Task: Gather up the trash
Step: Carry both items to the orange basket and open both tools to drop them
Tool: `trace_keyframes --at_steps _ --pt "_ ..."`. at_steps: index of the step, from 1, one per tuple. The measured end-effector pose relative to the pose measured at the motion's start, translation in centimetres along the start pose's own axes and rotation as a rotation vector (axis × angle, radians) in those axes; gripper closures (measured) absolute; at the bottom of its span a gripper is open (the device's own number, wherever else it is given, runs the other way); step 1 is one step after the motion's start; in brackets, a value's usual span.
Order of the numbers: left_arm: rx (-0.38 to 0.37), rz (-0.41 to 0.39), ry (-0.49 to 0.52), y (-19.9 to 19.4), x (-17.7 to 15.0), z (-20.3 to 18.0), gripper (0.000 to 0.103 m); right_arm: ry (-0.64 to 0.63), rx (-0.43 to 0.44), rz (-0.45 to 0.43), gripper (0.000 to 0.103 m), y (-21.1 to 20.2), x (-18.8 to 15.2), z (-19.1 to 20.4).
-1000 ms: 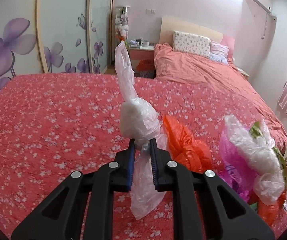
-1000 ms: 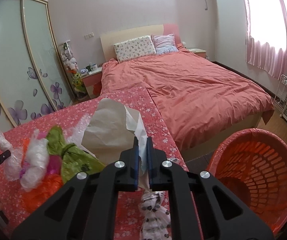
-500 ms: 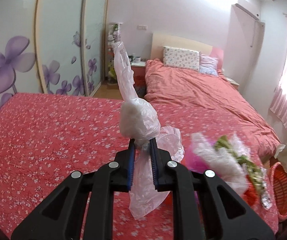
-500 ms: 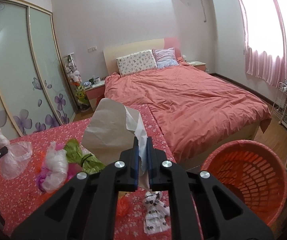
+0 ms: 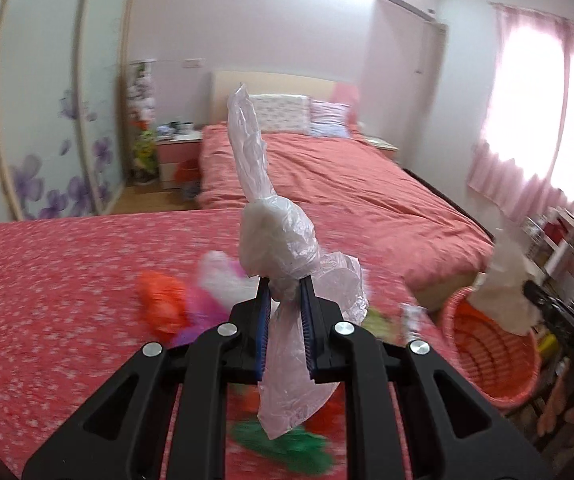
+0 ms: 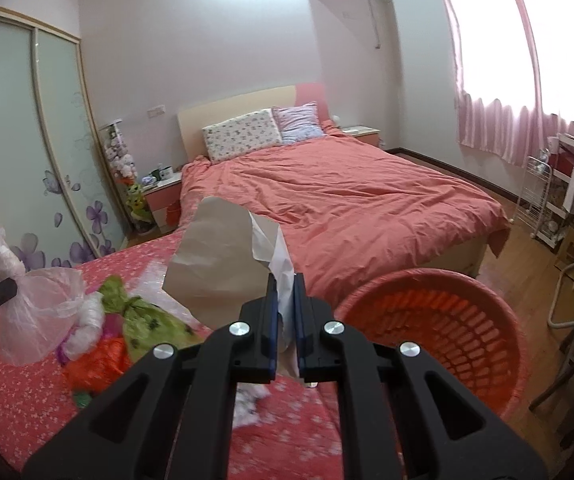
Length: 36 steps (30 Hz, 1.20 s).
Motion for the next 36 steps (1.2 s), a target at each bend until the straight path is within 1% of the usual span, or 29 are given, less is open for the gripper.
trace_keyframes --at_steps 1,6,9,16,24,31,36 --pt "-0.023 0.005 0.017 0.2 -0.2 -1.5 0.088 0.008 -0.01 0.0 0.095 -0.1 -0.1 -0.8" --pt "-0.112 0.041 0.059 1.8 -1.6 -6.7 0.088 0.04 -0.058 0.0 0.095 -0.5 -0.5 -4.3" --pt "-0.164 0.072 0.087 2.9 -3.0 -10.2 0.088 0.059 -0.091 -0.001 0.095 -0.8 -0.8 -6.5" --pt "-0.265 0.134 0.123 4.4 -5.2 -15.5 0.088 0.111 -0.151 0.008 0.095 -0.7 -1.5 -11.2" --pt "-0.329 0.171 0.163 5.3 -6.6 -19.3 0.088 0.164 -0.194 0.017 0.094 0.0 -2.4 -15.4" --pt "-0.373 0.211 0.194 6.8 -7.4 -22.1 0.088 0.197 -0.211 0.031 0.094 0.9 -3.0 -17.7" --pt "-0.391 0.232 0.212 7.7 -7.9 -24.6 0.088 0.229 -0.216 0.036 0.094 1.3 -3.0 -19.2"
Point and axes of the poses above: each gripper's, at about its wrist camera, not at the fingertips, and y roughly the way its jaws point, z to its left, x to its top, the point moved 10 cm from there along y, roughly the way its jaws point, and after that the axes turned 2 degrees about z, right-handed, at the moved point
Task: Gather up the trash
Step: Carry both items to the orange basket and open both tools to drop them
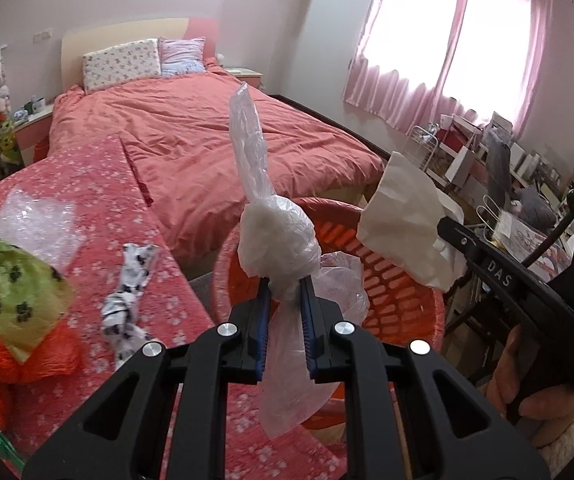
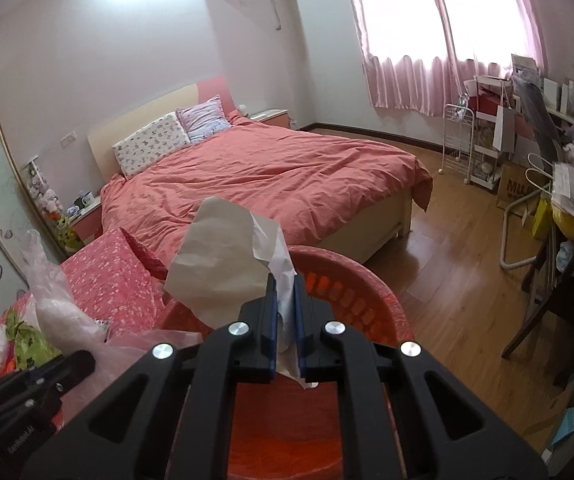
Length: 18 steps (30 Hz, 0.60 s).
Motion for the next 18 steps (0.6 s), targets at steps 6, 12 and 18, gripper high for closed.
trace_keyframes --at_steps 6,12,18 --pt "-0.014 0.026 -0.004 1.3 -0.2 -0.9 0.087 0.022 0.012 0.016 0.086 0.8 0.1 -0.5" --pt "-0.01 0.057 -0.026 2.3 -0.8 -0.6 0.068 0.026 0.015 0.03 0.069 1.5 -0.5 -0.7" --pt "0.018 0.057 -0.026 2.3 -1.2 -0.1 0.056 0.018 0.006 0.036 0.063 1.9 -0.8 -0.7"
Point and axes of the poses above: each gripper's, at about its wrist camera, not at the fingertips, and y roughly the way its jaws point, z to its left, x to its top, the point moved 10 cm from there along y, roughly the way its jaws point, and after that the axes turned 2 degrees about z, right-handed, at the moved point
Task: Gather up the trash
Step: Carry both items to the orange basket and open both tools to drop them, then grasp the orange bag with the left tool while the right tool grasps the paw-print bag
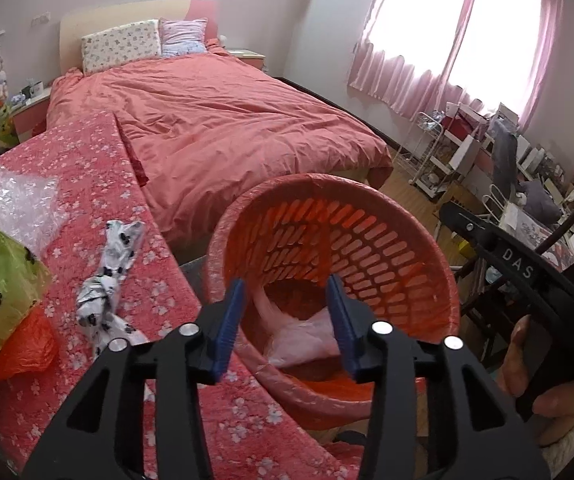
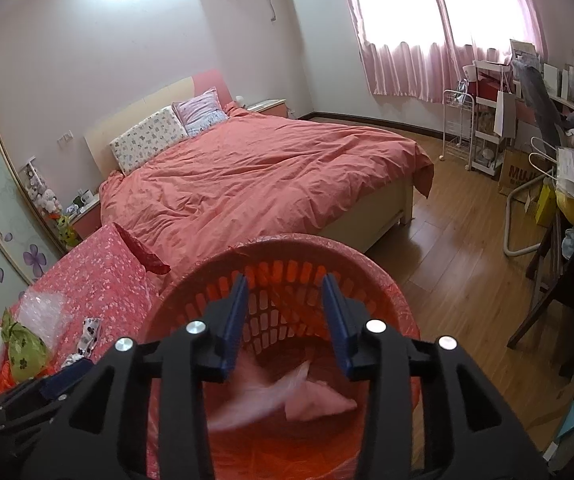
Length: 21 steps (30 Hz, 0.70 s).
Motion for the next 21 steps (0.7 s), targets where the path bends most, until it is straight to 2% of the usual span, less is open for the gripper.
trace_keyframes --at_steps 11,17,21 --pt "0.074 -0.031 -0.053 -2.0 -0.3 4.0 0.053 -0.058 0.011 0.007 0.062 -0.3 -0.7 2.2" --pt "0.157 -0.095 -0.082 -5.8 -0.6 8.0 0.05 -0.127 0.075 0.018 0.062 -1.1 -1.7 7.2" --pt "0.218 -0.146 -0.118 -8.9 -1.1 11.6 0.049 -0.188 0.131 0.05 0.062 -1.0 -3.6 11.7"
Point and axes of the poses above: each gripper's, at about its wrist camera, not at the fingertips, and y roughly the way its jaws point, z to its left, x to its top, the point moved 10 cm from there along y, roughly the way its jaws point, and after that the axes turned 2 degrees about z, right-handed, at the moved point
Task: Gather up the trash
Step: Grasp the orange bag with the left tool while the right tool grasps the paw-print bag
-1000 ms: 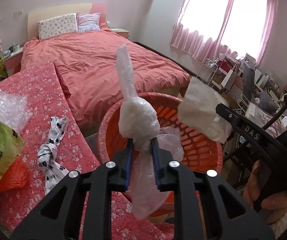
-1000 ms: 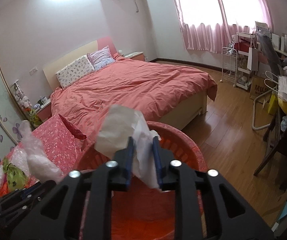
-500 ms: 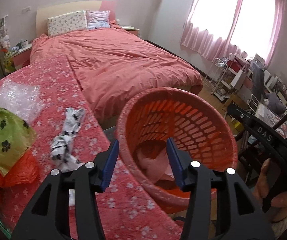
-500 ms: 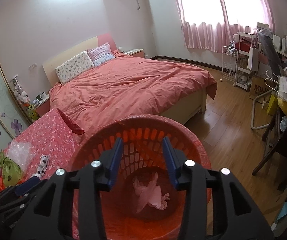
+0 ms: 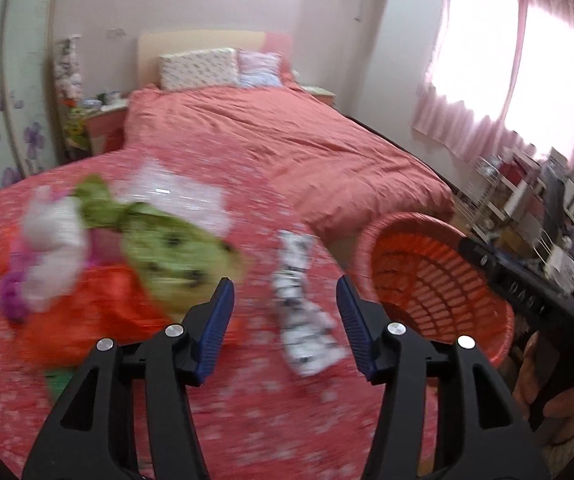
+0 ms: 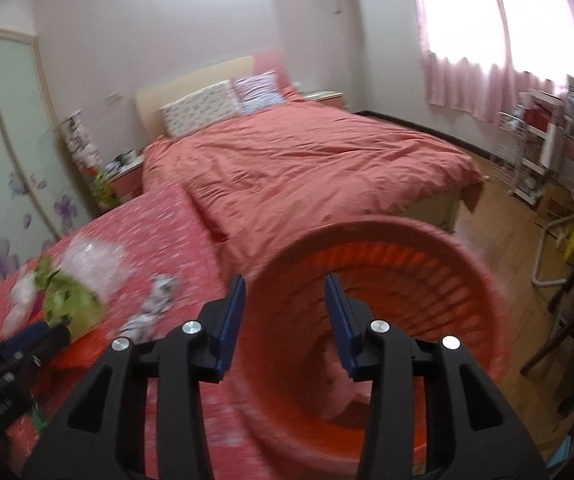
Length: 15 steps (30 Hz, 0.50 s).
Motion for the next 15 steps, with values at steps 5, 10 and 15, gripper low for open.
trace_keyframes --at_steps 5,10,15 --pt "0.093 -0.051 -0.059 -2.6 0.4 6.2 0.048 -0.085 0.063 0.047 0.062 1.5 -1.9 6.0" --pt "0.18 -0.07 -0.128 -4.0 0.3 12.3 0.048 -0.129 0.095 0.094 0.062 3.1 -3.4 9.8" --pt "0.252 -0.069 -0.201 -4.8 -0.5 17.8 0.048 -0.143 0.1 0.128 0.062 4.7 -4.3 12.1"
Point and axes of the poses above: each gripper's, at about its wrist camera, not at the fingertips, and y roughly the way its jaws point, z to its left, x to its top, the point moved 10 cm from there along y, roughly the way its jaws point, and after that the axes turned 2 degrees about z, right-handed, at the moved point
